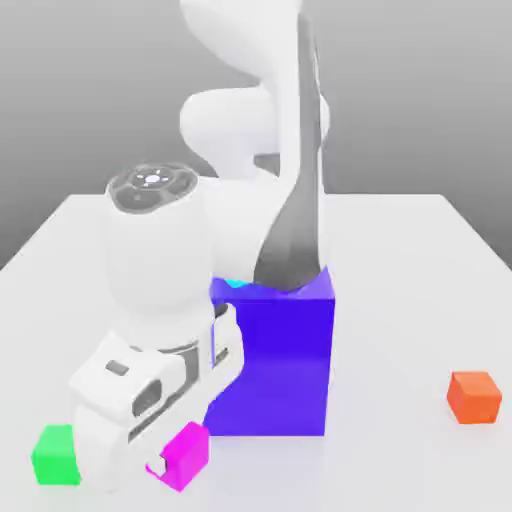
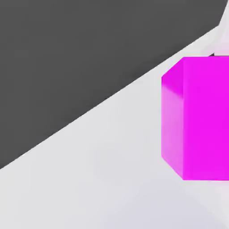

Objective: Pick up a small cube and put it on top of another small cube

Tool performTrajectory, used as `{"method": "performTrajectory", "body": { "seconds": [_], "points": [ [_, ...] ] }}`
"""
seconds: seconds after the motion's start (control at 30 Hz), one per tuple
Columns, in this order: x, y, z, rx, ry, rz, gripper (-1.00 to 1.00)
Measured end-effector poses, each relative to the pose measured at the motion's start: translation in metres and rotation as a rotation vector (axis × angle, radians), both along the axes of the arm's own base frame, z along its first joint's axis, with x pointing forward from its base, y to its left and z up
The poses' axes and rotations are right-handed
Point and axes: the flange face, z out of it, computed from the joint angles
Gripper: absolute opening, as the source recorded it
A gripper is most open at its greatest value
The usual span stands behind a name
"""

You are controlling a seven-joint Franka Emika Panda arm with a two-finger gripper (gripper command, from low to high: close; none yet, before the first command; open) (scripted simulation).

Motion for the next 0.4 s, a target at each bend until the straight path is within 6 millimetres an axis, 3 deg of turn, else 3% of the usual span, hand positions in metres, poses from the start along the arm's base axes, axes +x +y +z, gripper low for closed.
{"method": "performTrajectory", "body": {
  "seconds": [0.13, 0.27, 0.3, 0.4],
  "points": [
    [-0.042, -0.077, 0.008, 0.007, -0.001, -0.318, -1.0],
    [-0.049, -0.09, -0.034, 0.008, -0.003, -0.373, -1.0],
    [-0.05, -0.09, -0.045, 0.008, -0.002, -0.376, 1.0],
    [-0.05, -0.09, -0.045, 0.008, -0.002, -0.376, 1.0]
  ]
}}
